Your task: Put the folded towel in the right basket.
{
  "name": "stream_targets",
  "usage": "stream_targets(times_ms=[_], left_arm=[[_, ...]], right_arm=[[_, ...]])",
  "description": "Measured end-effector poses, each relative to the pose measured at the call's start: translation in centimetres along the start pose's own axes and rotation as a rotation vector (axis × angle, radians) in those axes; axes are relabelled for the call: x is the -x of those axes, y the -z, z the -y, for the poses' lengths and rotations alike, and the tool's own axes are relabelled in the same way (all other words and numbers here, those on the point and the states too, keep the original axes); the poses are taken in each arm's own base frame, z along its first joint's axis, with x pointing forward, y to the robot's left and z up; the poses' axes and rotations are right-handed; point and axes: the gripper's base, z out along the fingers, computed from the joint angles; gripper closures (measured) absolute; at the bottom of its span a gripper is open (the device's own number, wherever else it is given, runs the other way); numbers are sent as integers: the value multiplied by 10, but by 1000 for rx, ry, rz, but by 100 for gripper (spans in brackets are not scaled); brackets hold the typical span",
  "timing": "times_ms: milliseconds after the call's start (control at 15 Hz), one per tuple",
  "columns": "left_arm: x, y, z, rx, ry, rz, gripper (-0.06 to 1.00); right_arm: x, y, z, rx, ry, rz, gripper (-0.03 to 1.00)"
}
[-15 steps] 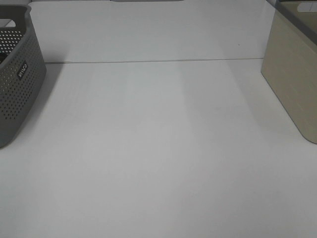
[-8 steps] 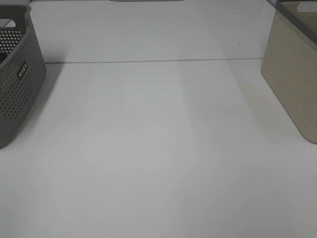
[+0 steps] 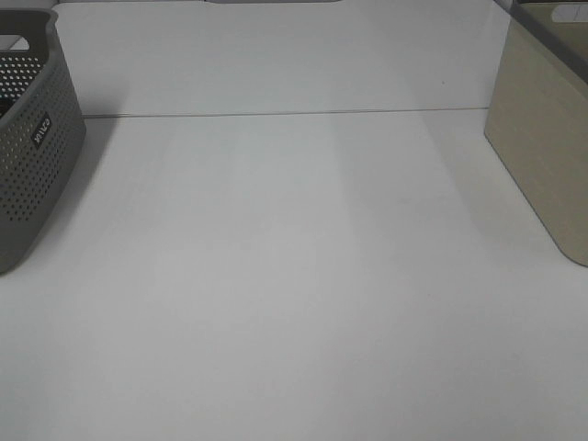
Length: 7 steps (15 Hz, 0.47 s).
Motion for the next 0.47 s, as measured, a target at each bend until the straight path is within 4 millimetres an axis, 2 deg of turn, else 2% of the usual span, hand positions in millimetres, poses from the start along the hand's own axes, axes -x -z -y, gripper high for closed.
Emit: stream_targets(times_ms=[467], left_arm=[[0, 0, 0, 0, 0, 0, -3]], right_arm=[[0, 0, 0, 0, 0, 1, 30]])
